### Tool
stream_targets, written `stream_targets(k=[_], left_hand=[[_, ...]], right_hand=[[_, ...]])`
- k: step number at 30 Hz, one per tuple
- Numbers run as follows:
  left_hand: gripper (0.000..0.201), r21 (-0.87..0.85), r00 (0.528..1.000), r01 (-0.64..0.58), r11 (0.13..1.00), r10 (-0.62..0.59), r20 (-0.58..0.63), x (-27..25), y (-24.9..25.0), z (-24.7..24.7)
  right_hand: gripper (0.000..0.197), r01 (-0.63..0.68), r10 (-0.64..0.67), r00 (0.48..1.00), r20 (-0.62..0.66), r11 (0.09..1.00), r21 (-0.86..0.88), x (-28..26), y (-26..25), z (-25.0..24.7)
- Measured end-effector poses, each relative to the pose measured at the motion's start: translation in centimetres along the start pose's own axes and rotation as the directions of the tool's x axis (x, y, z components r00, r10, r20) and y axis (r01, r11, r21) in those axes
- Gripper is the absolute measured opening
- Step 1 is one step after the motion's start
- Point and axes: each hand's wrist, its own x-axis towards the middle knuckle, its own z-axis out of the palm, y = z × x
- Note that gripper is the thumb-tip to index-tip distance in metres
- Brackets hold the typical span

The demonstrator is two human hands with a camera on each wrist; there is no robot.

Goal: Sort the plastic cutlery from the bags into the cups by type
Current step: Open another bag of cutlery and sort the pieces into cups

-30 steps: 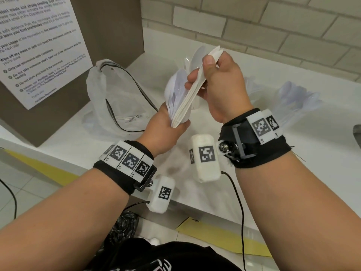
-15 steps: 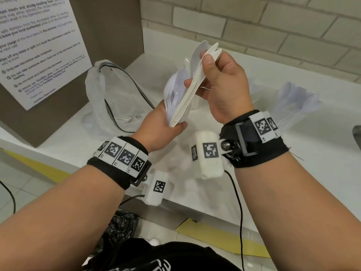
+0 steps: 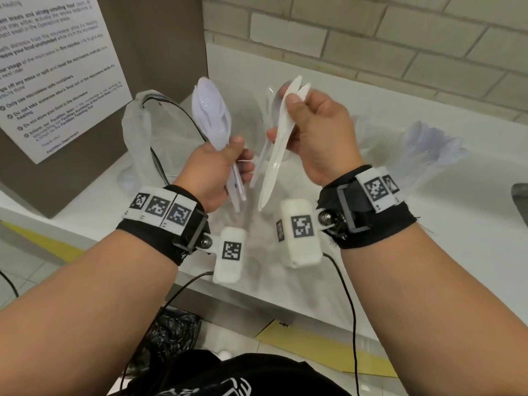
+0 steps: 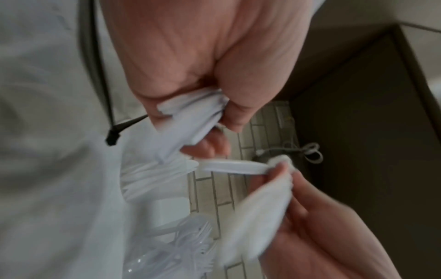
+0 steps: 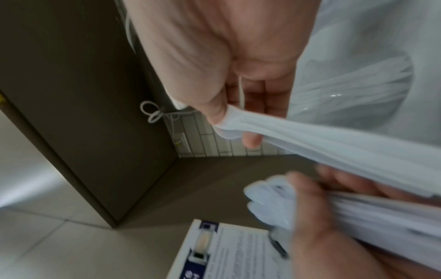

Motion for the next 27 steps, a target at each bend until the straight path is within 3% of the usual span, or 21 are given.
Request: stream_targets(k=[4, 9, 11, 14, 17, 19, 23, 27], left_hand=[[0.02, 0.101, 0.98, -0.049, 0.994, 0.028, 0.198, -0.6, 0.1, 0.4], [0.011, 0.154, 0.99, -0.061, 0.986, 0.04, 0.137, -0.8, -0.4, -0.3], [0.01, 0.175, 0.994, -0.092, 0.98, 0.08, 0.074, -0.7, -0.5, -0.7], [0.009, 0.151, 0.997, -0.075, 0.986, 0.07, 0.036, -0.5, -0.4, -1.2], [0.011, 0.098, 0.999, -0.014, 0.995, 0.01, 0.039, -0.4, -0.4, -1.4], [0.011, 0.08, 0.998, 0.017, 0.997, -0.022, 0.061, -0.5, -0.6, -1.3], [0.012, 0.086, 0.996, 0.043, 0.995, -0.05, 0.073, -0.7, -1.2, -1.3], [0.015, 0.093, 0.996, 0.058, 0.994, -0.065, 0.068, -0.6, -1.3, -1.6]], right_hand=[[0.022, -0.043, 0.051, 0.997, 0.063, 0.992, -0.123, -0.3, 1.7, 0.9], [0.018, -0.045, 0.07, 0.989, 0.13, 0.981, -0.189, 0.4, 2.4, 0.8], [0.016, -0.043, 0.061, 0.995, 0.079, 0.977, -0.207, 1.3, 1.7, 0.2], [0.011, 0.103, -0.118, 0.987, -0.108, 0.985, -0.136, 3.9, -0.7, -1.2], [0.007, 0.319, -0.338, 0.901, -0.27, 0.941, -0.115, 7.2, -2.0, -2.3], [0.005, 0.375, -0.415, 0.858, -0.304, 0.909, -0.182, 8.9, -1.4, -2.1], [0.016, 0.314, -0.4, 0.877, -0.267, 0.897, -0.313, 11.6, 1.2, -1.2], [0.018, 0.094, -0.222, 0.952, -0.209, 0.866, -0.492, 13.8, 3.3, -1.0]])
